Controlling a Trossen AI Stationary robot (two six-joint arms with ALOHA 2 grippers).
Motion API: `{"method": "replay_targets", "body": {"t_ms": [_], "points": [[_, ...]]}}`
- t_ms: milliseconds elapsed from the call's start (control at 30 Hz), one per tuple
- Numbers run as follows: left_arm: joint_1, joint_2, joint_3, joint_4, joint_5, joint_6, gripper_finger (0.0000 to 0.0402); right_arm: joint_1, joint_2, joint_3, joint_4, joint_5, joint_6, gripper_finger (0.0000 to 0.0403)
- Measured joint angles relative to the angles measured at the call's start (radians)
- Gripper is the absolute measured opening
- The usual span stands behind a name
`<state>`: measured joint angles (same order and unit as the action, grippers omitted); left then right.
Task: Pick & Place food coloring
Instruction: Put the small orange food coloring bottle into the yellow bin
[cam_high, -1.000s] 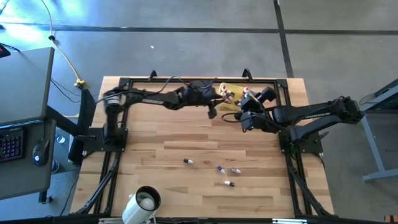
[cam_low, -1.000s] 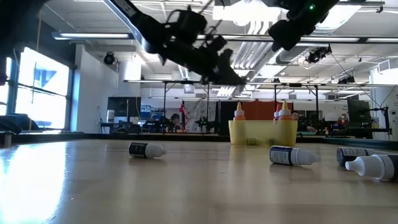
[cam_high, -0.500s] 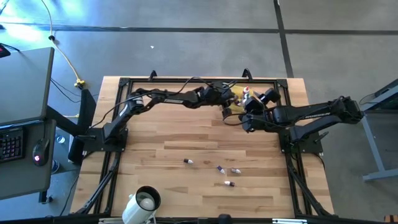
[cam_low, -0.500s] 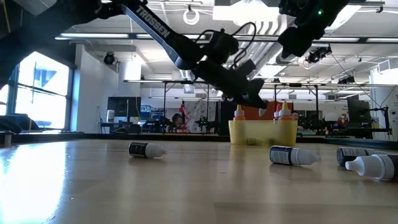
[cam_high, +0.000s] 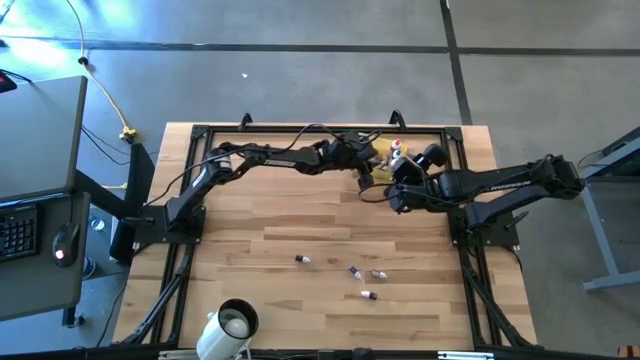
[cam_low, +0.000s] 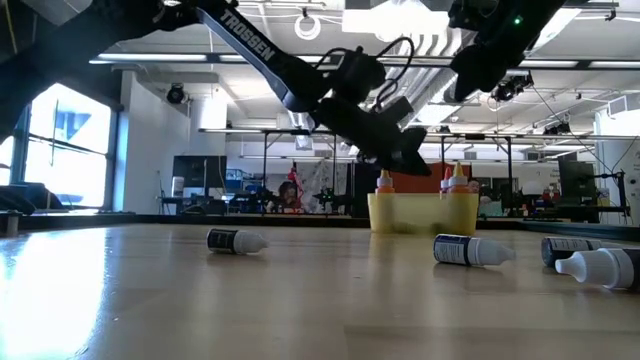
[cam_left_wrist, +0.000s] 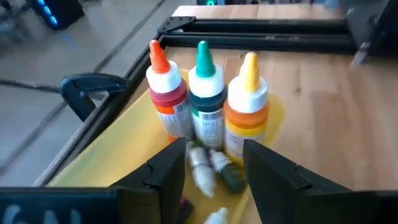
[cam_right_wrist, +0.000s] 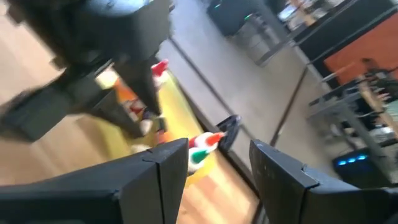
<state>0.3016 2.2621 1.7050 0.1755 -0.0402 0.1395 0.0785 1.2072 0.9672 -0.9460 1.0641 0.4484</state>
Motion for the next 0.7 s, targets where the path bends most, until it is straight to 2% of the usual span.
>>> {"method": "replay_targets", "body": {"t_ms": [200, 300, 533, 700], "points": [[-0.03, -0.109, 0.001, -0.058, 0.081, -0.064, 0.016, 0.0, 0.0, 0.0, 0.0, -0.083, 0.025, 0.0165], [-0.038, -0.198, 0.0, -0.171, 0.081, -0.048, 0.016, 0.0, 0.0, 0.0, -0.001, -0.1, 0.03, 0.0165], [-0.04, -0.42, 0.0, -0.571, -0.057, -0.002, 0.0149, 0.0, 0.0, 0.0, -0.011, -0.261, 0.11, 0.0165], [-0.041, -0.55, 0.0, -0.879, -0.127, -0.077, 0.0147, 0.01, 0.012, 0.0, -0.004, -0.425, 0.178, 0.0165]]}}
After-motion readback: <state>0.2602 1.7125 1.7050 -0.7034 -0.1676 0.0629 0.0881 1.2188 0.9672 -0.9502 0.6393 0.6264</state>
